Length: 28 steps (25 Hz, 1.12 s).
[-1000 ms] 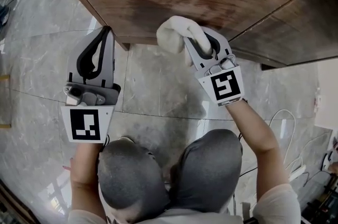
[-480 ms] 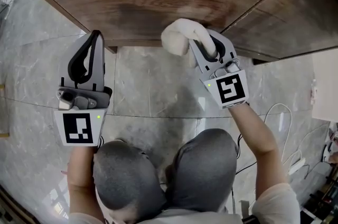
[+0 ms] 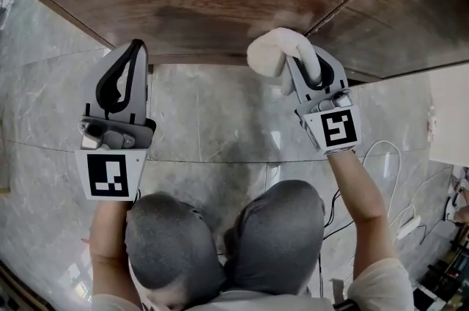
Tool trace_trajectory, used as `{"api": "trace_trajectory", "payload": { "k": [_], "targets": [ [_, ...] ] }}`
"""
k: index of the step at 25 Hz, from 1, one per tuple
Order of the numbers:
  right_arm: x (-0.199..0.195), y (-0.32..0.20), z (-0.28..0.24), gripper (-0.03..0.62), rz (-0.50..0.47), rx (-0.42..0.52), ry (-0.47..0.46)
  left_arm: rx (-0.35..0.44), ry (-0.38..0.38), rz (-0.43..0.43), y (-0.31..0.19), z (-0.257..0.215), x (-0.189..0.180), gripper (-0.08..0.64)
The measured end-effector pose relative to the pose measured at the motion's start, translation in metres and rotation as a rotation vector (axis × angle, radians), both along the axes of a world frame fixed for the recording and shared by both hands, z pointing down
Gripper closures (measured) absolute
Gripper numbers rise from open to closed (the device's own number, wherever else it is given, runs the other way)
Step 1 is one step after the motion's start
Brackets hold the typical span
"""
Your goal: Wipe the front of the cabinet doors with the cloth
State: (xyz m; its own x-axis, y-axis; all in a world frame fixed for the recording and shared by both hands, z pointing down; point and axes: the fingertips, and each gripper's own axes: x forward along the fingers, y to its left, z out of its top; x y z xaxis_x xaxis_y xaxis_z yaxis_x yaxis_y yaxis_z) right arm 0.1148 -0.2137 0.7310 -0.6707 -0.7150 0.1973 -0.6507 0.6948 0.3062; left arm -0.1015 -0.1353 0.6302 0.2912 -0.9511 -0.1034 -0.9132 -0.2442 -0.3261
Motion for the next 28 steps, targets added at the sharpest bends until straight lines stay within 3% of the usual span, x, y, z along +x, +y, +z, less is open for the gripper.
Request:
{"api": "trace_trajectory", "payload": {
  "k": [7, 12, 22, 25, 28],
  "targets": [
    [0.023, 0.001, -0.005, 0.485, 0.051, -0.004, -0.034, -0.014, -0.022, 0.021, -0.002, 0.001, 0.009, 0.543],
    [0.026, 0.012, -0.014, 0.485, 0.070, -0.024, -0.085, -0.006, -0.017, 0.018, -0.003, 0.001, -0.004, 0.543],
    [-0.012, 0.016, -0.044, 0.485, 0.054, -0.015, -0.119, 0.011, 0.012, 0.044, -0.013, -0.004, -0.020, 0.543],
    [-0.028, 0.013, -0.062, 0.485, 0.040, -0.039, -0.103, -0.014, 0.033, 0.019, -0.014, -0.015, -0.023, 0.543],
    [-0.042, 0.013, -0.091, 0.485, 0.051, -0.071, -0.121, -0.066, 0.027, 0.047, -0.017, -0.034, -0.008, 0.543]
  ]
}}
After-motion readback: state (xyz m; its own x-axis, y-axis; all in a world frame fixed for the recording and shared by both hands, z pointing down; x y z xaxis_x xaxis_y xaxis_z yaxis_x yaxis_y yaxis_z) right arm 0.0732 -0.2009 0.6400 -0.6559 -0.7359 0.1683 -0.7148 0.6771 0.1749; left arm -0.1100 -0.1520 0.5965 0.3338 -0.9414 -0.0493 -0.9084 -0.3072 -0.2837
